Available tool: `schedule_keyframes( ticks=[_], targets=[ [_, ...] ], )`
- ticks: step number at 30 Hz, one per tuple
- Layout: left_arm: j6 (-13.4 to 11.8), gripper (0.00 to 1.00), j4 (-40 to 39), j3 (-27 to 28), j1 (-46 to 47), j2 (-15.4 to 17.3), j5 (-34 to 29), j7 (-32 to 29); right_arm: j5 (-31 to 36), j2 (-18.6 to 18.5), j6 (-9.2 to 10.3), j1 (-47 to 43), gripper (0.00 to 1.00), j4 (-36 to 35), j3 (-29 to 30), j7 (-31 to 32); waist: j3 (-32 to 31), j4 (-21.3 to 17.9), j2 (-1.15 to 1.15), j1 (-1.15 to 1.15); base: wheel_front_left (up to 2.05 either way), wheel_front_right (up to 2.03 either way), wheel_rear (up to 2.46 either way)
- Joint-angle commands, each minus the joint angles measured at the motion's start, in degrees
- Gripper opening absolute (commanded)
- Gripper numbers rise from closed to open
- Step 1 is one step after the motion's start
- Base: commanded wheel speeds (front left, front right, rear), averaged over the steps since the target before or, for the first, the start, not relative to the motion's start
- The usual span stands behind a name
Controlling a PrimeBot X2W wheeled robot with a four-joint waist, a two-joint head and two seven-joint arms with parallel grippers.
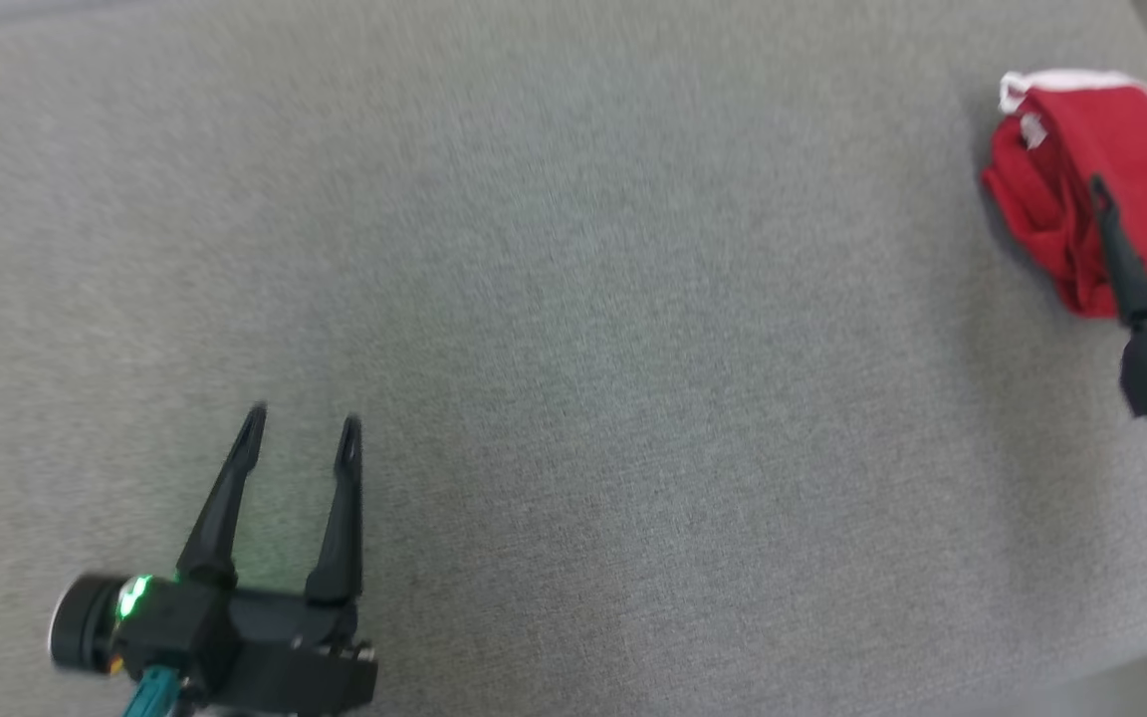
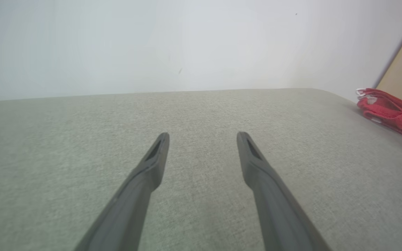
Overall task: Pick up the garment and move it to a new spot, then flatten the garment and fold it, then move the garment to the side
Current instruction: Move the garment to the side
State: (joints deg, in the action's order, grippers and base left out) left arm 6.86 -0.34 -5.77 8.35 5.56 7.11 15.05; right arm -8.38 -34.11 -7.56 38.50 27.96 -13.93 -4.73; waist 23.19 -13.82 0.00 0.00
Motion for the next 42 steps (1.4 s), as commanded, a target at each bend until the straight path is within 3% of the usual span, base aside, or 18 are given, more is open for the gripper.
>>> schedule_keyframes(
  ticks=[1, 9, 17, 21, 42],
  targets=[
    [-0.41, 1.00, 0.41, 0.65, -1.47, -0.41, 0.16, 0.18, -1.46, 0.65, 0.13, -1.69, 1.00, 0.01, 0.63, -0.60, -5.44, 2.13, 0.00, 0.00, 0.00, 0.00, 0.00],
    [-2.18, 1.00, 3.28, 6.41, -7.41, -1.92, 1.81, 0.18, -10.31, 5.72, 0.13, -11.62, 1.00, -2.85, 4.61, -3.67, -14.57, 4.65, 0.00, 0.00, 0.00, 0.00, 0.00],
    [-2.24, 1.00, 5.15, 10.44, -11.20, -2.36, 0.63, 0.18, -11.48, 9.54, 0.13, -24.50, 1.00, -9.22, 6.85, -4.35, -19.88, 6.54, 0.00, 0.00, 0.00, 0.00, 0.00],
    [-1.95, 1.00, 6.00, 11.68, -13.26, -2.40, 0.08, 0.18, -10.51, 11.15, 0.13, -29.09, 1.00, -12.12, 4.76, -3.81, -21.68, 6.71, 0.00, 0.00, 0.00, 0.00, 0.00],
    [-0.76, 1.00, 9.87, 13.24, -16.37, -2.70, 0.07, 0.18, -10.53, 19.31, 0.13, -36.61, 1.00, -13.28, 4.72, -7.71, -26.17, 10.27, 0.00, 0.00, 0.00, 0.00, 0.00]
  ],
)
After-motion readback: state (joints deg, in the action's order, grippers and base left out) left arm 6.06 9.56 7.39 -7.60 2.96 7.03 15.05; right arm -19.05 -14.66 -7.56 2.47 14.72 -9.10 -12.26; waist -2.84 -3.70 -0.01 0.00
